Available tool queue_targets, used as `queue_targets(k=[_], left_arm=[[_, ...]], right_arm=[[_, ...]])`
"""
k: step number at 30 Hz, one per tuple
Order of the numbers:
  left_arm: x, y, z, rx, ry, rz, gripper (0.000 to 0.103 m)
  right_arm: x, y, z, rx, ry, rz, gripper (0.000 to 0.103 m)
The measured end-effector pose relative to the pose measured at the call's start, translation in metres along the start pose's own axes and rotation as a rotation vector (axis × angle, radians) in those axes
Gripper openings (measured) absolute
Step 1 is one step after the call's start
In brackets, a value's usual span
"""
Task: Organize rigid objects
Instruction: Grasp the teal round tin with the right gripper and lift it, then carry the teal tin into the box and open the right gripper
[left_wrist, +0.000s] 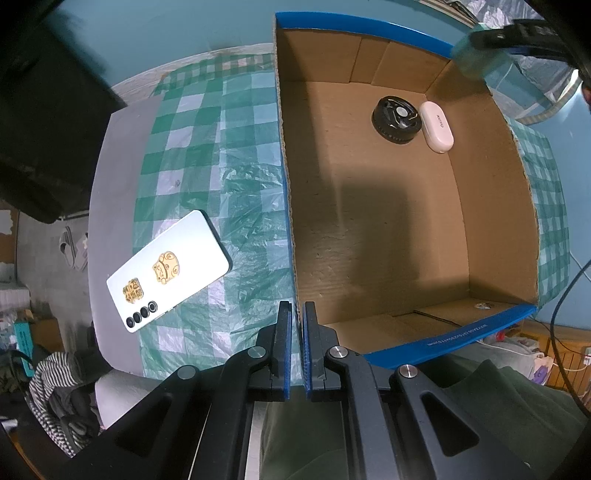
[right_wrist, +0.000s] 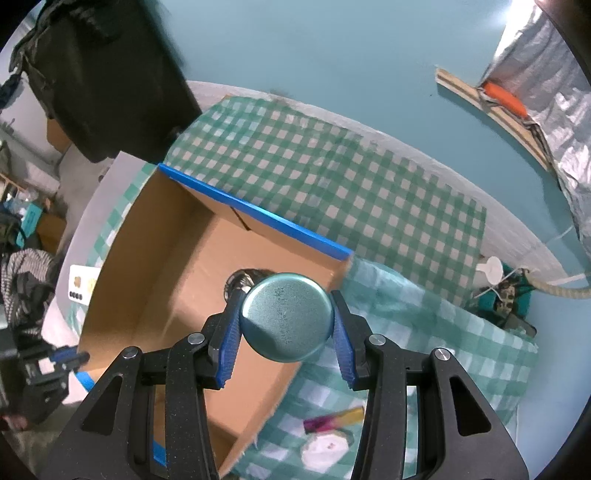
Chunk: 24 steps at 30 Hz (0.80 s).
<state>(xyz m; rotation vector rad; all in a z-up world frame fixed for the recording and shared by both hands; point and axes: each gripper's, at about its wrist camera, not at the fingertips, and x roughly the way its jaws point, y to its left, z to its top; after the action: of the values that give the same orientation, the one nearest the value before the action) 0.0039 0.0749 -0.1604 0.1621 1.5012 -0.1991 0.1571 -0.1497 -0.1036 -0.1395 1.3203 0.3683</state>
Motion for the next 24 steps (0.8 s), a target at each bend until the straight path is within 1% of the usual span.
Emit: queue_targets(k=[9, 14, 24], left_arm=[[-0.001, 0.001, -0.003, -0.008, -0.01, -0.004, 0.005], [-0.003, 0.003, -0.004, -0.011, -0.015, -0.011, 0.005], [-0.002, 0.006, -0.005, -0.007, -0.013, -0.043, 0.005]], right_arm=[[0.041, 0.007, 0.016, 0.017, 0.047, 0.007, 0.044], [0.06, 0.011, 0.02, 0.02, 0.077, -0.009, 0.044], [0.077, 0.008, 0.023, 0.043, 0.093, -0.041, 0.044]])
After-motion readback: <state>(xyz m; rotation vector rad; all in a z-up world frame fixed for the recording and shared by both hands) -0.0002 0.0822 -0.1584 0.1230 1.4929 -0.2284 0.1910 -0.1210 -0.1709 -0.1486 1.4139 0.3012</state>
